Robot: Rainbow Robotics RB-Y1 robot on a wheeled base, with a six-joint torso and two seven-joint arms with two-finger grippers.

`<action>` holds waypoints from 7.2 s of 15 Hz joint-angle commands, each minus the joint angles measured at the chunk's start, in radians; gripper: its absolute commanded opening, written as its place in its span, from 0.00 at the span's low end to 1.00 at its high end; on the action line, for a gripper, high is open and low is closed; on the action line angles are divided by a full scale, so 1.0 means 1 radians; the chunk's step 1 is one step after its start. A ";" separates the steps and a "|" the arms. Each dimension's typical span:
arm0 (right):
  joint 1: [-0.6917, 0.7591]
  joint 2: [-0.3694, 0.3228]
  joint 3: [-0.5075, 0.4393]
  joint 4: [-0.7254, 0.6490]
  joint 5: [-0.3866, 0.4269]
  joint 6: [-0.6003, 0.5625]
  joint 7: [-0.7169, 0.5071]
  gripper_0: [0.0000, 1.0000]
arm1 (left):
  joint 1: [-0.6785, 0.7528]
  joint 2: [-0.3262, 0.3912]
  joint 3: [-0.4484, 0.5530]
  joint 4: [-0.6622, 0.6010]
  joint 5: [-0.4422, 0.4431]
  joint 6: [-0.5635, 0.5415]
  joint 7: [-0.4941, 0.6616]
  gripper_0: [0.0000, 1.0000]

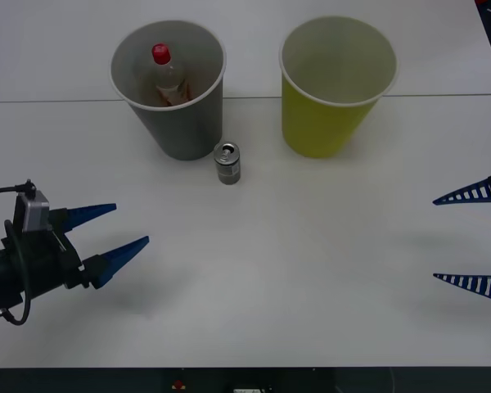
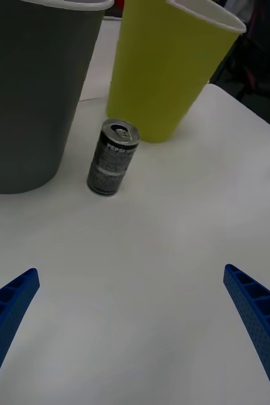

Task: Put the can into the green bin and the plastic bottle into the gray bin

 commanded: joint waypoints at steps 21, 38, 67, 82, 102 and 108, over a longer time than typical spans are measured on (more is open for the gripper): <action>0.000 0.000 0.000 0.000 0.000 0.000 0.000 1.00 | -0.504 -0.448 -0.289 0.421 -0.268 0.232 -0.084 1.00; 0.000 0.000 0.000 0.000 0.000 0.000 0.000 1.00 | -0.730 -0.608 -0.369 0.697 -0.297 0.263 -0.092 1.00; 0.000 0.000 0.000 0.000 0.000 0.000 0.000 1.00 | -0.564 -0.387 -0.104 0.365 -0.681 -0.219 0.270 0.00; 0.000 0.000 0.000 0.000 0.000 0.000 0.000 1.00 | -0.469 -0.387 0.122 -0.336 -1.434 -0.588 1.272 0.00; 0.000 0.000 0.000 0.000 0.000 0.000 0.000 1.00 | -1.334 -0.668 -0.091 0.200 -1.776 -0.900 1.410 0.00; 0.000 0.000 0.000 0.000 0.000 0.000 0.000 1.00 | -1.511 -0.855 -0.113 0.561 -1.869 -0.783 1.364 0.00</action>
